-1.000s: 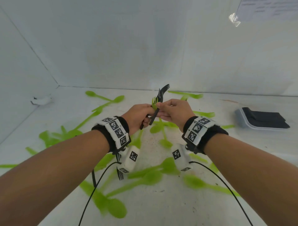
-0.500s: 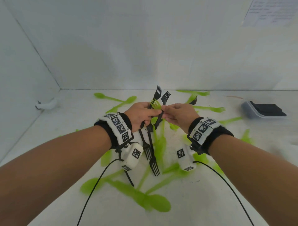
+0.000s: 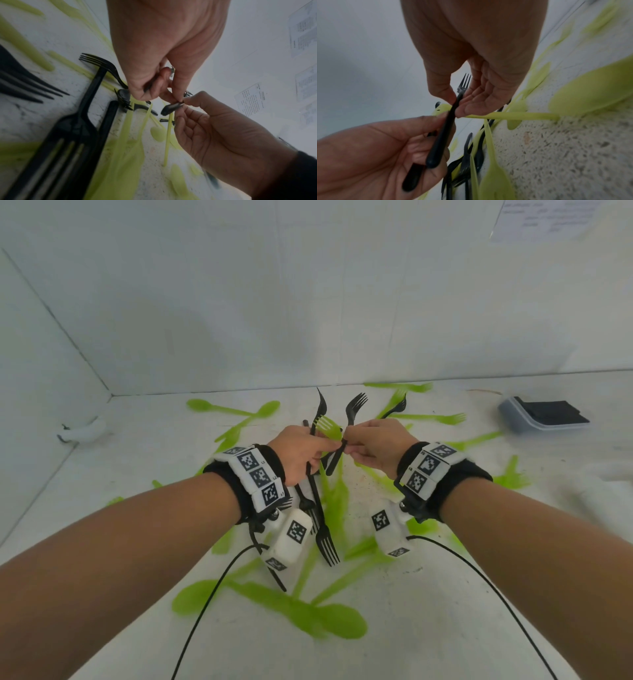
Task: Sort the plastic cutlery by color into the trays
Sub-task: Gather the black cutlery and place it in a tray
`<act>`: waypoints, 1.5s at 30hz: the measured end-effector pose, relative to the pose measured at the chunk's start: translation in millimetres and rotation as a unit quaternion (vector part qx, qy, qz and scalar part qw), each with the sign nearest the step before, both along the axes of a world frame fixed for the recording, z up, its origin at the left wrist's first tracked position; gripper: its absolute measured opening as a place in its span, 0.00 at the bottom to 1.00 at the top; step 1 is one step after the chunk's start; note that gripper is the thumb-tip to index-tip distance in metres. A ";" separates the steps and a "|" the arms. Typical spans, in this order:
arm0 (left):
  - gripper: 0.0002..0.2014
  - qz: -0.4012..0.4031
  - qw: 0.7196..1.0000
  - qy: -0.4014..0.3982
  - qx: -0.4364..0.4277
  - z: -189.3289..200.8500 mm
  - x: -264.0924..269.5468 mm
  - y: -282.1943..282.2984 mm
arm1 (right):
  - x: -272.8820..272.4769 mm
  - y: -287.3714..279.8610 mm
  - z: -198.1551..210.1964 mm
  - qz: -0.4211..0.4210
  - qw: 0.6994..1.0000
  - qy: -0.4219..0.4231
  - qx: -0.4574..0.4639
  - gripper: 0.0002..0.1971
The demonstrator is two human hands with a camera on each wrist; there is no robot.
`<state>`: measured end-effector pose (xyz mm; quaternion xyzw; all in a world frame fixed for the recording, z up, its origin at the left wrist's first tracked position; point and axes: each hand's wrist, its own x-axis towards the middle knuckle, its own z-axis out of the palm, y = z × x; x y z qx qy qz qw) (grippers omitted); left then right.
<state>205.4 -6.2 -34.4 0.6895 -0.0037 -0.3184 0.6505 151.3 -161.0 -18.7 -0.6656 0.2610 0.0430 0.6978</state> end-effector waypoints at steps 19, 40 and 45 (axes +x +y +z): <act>0.06 0.151 0.987 0.043 0.026 6.9 -13.3 32.1 | -7.9 -23.1 -15.9 0.483 0.729 -0.061 -0.481 0.15; 0.04 0.085 0.974 -0.085 0.193 17.8 -26.8 30.2 | 25.1 -48.9 -17.4 0.200 0.870 -0.071 -0.445 0.14; 0.12 0.011 0.949 -0.185 0.256 10.8 -19.7 38.4 | 45.5 -66.7 -20.9 0.214 0.831 0.007 -0.513 0.17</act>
